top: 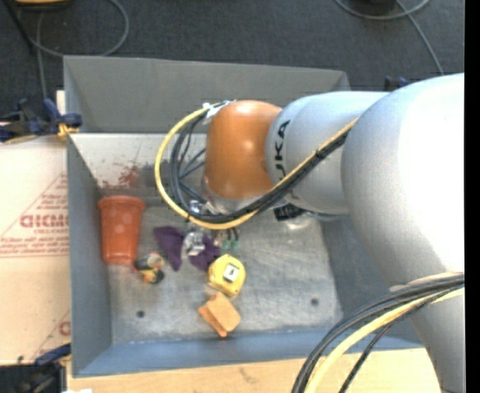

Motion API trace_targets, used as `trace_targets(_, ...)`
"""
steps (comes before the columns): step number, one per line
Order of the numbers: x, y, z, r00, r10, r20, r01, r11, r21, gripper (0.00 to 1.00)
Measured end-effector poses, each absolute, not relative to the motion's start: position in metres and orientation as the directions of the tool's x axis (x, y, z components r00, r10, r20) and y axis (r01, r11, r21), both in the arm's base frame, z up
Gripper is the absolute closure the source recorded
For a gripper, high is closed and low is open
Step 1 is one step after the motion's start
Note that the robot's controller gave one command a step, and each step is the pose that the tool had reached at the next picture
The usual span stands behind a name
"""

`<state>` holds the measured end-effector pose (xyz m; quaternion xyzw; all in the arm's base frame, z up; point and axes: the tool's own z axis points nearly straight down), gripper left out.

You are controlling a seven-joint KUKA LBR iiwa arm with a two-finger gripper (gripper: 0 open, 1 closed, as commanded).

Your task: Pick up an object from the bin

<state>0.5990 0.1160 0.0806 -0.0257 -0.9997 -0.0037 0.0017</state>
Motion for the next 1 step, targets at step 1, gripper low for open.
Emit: trace_targets(1, 0.5989, 0.1162, 0.0818, -0.999, 0.051, 0.003, 0.051, 0.999, 0.007, 1.0)
